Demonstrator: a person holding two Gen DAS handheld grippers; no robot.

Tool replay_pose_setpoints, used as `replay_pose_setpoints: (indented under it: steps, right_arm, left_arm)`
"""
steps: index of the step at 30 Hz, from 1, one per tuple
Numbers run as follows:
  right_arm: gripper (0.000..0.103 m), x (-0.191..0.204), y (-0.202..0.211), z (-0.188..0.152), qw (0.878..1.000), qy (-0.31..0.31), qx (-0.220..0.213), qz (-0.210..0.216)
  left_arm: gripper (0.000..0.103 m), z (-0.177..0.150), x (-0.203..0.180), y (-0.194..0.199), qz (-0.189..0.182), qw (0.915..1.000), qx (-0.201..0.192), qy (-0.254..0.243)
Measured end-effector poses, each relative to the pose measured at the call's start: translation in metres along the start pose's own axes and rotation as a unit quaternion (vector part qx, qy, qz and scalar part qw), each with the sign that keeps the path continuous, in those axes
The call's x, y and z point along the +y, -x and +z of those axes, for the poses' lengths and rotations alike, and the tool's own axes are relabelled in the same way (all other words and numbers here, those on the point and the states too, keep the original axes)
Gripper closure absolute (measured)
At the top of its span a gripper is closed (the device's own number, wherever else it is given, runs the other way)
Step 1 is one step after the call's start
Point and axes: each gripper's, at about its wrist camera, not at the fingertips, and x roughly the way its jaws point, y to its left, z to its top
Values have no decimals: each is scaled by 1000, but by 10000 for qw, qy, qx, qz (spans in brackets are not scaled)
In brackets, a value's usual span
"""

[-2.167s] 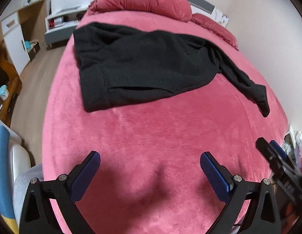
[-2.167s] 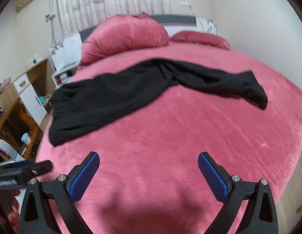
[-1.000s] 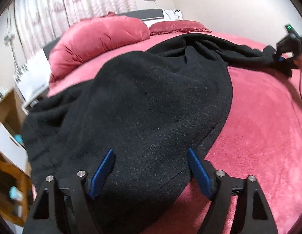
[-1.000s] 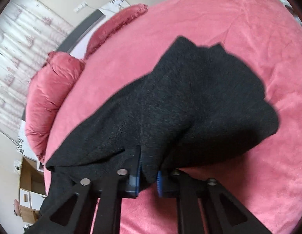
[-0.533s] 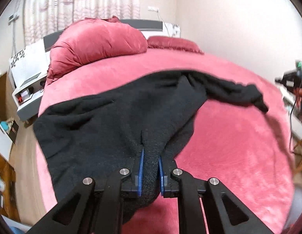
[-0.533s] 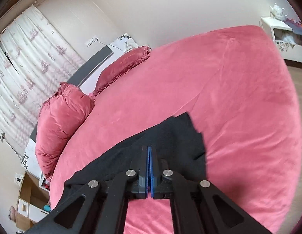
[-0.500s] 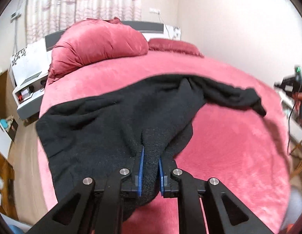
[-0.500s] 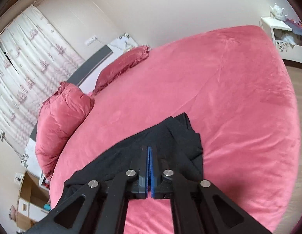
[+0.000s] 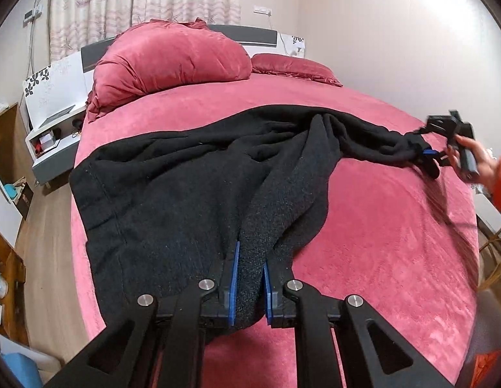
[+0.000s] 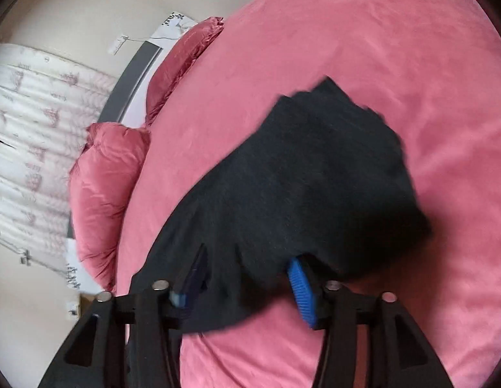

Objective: Fold large clothes

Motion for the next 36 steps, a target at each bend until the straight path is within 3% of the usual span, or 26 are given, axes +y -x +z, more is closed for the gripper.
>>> replay_pose_setpoints:
  steps: [1, 2, 3, 4, 7, 9, 14, 18, 21, 23, 25, 27, 29, 30, 31, 33, 36]
  right_arm:
    - [46, 4, -11, 2, 9996, 12, 56, -272]
    - [61, 5, -22, 5, 9984, -16, 227, -525]
    - [82, 3, -33, 6, 9972, -67, 427, -612]
    - [95, -1, -36, 7, 9972, -192, 484, -534]
    - [97, -11, -12, 13, 9982, -548, 214, 104]
    - [97, -6, 21, 17, 9995, -219, -152, 187]
    - [97, -12, 115, 27, 9965, -19, -609, 579]
    - [97, -39, 170, 20, 9959, 240, -761, 431]
    - [96, -78, 176, 7, 9986, 424, -300, 4]
    - [91, -114, 163, -10, 9972, 479, 180, -541]
    - [84, -134, 155, -22, 9936, 531, 371, -923]
    - [73, -151, 159, -37, 9955, 381, 220, -838]
    - [52, -156, 165, -44, 9976, 255, 127, -634]
    - [49, -156, 167, -45, 9975, 288, 147, -632]
    - [47, -152, 162, -46, 9974, 303, 164, -639]
    - [47, -154, 161, -46, 9983, 173, 152, -531]
    - [47, -165, 155, -48, 9988, -211, 137, -411]
  left_arm:
    - [91, 1, 1, 1, -1, 10000, -3, 10]
    - [91, 1, 1, 3, -9, 10000, -12, 29]
    - [91, 1, 2, 5, -23, 10000, -26, 66]
    - [91, 3, 5, 10, -31, 9999, -62, 106]
    - [91, 11, 10, 26, -55, 9996, -231, 150]
    - [91, 15, 17, 44, -63, 9992, -356, 180]
    - [92, 7, 34, 93, -36, 9984, -525, 198]
    - [103, -30, 40, 123, 9, 9987, -481, 140]
    - [103, -69, 44, 128, -137, 9996, -94, 236]
    - [103, -94, 39, 123, 16, 9998, 159, 151]
    - [103, -111, 33, 115, 8, 9992, 375, 114]
    - [101, -117, 31, 112, 74, 9991, 382, 173]
    - [95, -112, 39, 107, 234, 9982, 325, 437]
    - [82, -108, 45, 106, 256, 9970, 237, 684]
    - [56, -107, 54, 106, 266, 9954, 146, 909]
    - [27, -101, 74, 100, 554, 9877, -65, 1463]
    - [27, -101, 99, 87, 873, 9773, -157, 1925]
